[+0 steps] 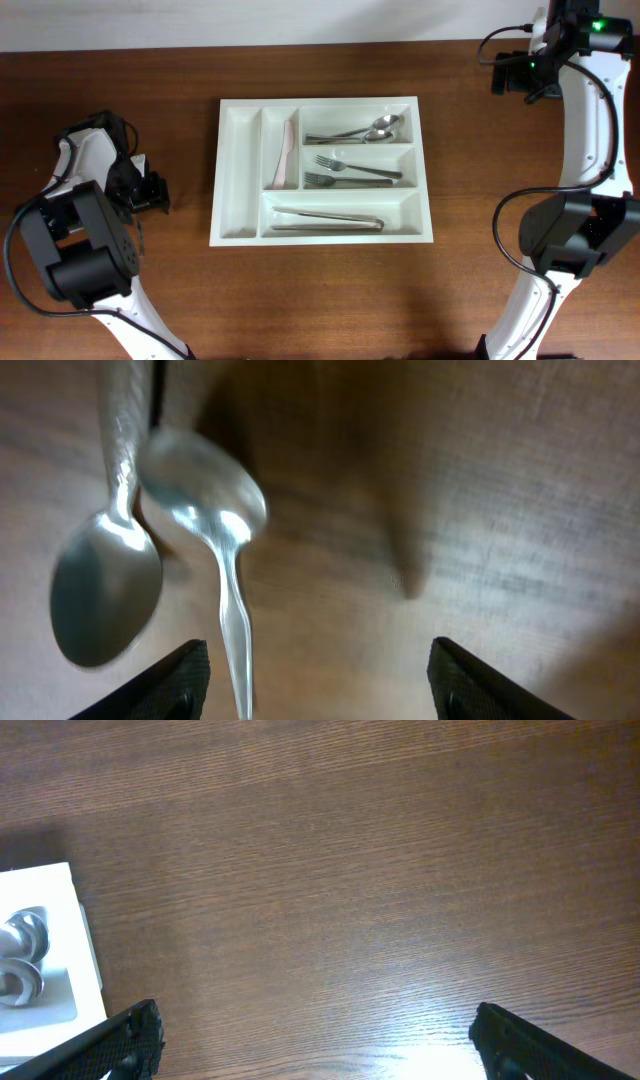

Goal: Pack container

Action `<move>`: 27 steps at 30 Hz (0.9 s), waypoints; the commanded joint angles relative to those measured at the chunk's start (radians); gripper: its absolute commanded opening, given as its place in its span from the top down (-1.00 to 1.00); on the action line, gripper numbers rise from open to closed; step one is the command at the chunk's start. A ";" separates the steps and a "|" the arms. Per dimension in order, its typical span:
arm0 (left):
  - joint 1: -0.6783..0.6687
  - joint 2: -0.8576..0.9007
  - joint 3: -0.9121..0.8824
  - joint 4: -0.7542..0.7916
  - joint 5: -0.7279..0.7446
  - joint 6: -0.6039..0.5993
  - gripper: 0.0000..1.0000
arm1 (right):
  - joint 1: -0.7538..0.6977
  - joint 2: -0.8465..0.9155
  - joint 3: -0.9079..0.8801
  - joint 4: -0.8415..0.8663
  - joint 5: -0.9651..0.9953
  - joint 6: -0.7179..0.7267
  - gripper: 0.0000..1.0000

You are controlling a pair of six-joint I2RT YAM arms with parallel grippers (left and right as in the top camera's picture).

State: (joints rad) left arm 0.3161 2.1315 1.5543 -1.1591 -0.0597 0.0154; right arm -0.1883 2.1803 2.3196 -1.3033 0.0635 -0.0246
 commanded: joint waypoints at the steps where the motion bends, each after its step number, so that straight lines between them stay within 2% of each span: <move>1: 0.008 -0.032 -0.017 0.049 0.011 0.024 -0.44 | 0.004 0.003 -0.003 0.002 0.012 0.011 -0.98; 12: 0.008 -0.016 -0.019 0.153 0.011 0.024 -0.44 | 0.004 0.003 -0.003 0.002 0.012 0.011 -0.98; 17: 0.008 -0.003 -0.023 0.156 0.011 0.024 -0.34 | 0.004 0.003 -0.003 0.002 0.012 0.011 -0.98; 27: 0.008 0.000 -0.130 0.236 0.011 0.024 -0.33 | 0.004 0.003 -0.003 0.002 0.012 0.011 -0.98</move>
State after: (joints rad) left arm 0.3176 2.1166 1.4876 -0.9463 -0.0494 0.0242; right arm -0.1883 2.1803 2.3196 -1.3037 0.0635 -0.0257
